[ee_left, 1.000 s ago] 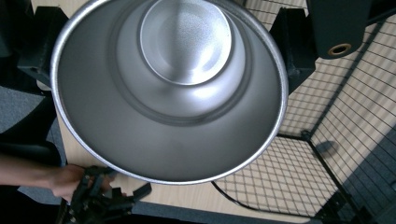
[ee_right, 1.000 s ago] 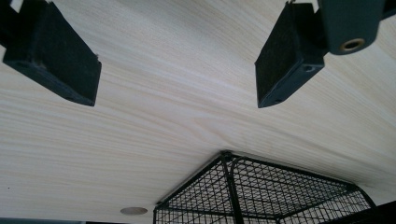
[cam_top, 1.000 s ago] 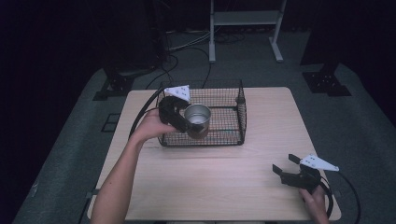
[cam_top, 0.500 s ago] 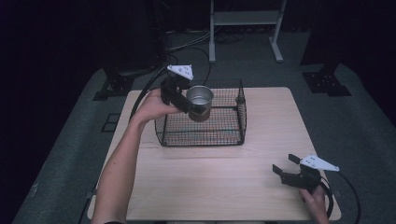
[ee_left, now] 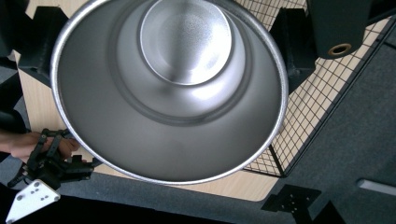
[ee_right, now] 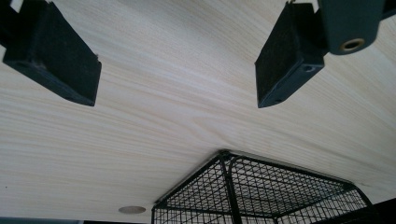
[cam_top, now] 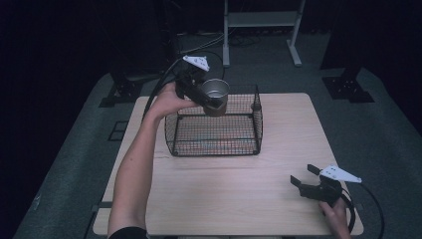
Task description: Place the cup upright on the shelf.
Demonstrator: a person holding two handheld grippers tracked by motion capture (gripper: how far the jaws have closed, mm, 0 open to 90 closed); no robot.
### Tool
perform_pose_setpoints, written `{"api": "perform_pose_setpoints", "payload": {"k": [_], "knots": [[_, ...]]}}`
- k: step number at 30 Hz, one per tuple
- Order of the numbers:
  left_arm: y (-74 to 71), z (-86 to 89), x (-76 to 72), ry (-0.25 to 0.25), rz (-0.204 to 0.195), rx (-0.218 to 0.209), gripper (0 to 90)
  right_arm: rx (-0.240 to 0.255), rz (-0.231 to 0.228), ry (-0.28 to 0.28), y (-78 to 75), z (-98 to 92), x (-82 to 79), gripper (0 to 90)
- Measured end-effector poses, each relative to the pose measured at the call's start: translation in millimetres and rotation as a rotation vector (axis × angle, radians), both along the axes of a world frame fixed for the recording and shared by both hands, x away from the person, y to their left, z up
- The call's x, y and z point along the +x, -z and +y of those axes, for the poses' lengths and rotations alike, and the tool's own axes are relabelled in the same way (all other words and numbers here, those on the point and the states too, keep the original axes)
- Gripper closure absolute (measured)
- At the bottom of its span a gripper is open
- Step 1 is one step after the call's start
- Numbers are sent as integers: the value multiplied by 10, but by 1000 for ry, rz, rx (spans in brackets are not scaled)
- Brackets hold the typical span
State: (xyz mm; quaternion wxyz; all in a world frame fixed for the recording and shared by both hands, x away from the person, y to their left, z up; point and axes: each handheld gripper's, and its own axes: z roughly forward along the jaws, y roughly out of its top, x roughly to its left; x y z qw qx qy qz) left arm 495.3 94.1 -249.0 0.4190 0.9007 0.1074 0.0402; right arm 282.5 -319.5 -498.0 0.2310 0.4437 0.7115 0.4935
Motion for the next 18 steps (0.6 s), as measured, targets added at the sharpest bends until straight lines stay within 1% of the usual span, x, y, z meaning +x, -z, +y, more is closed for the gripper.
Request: {"api": "perform_pose_setpoints", "payload": {"k": [1,2,3,4,6,8,9,11,13,14,16,17,18], "knots": [[54,-18,55,-7,6,10,177,2,-1,0,0,1,0,137],[54,-18,55,-7,6,10,177,2,5,0,-1,3,-4,137],[109,-35,107,-14,19,17,176,3,5,0,-2,4,-5,137],[109,-35,107,-14,19,17,177,3,5,0,-2,4,-5,137],[159,-47,152,-17,34,23,177,3,6,0,-2,4,-6,137],[204,-61,192,-18,39,34,177,4,6,0,-2,3,-6,137],[249,-85,219,-19,54,41,177,7,8,1,-3,6,-8,137],[267,-95,231,-19,54,48,177,7,8,2,-3,6,-8,137],[326,-129,264,-19,66,51,177,8,8,1,-4,6,-9,137],[326,-129,264,-19,66,51,177,8,8,1,-4,6,-9,137],[365,-154,285,-18,69,61,177,8,9,-1,-4,6,-9,137],[407,-178,301,-21,69,75,177,6,5,-2,-2,4,-8,137],[407,-178,301,-21,69,75,177,6,5,-2,-2,4,-8,137]]}}
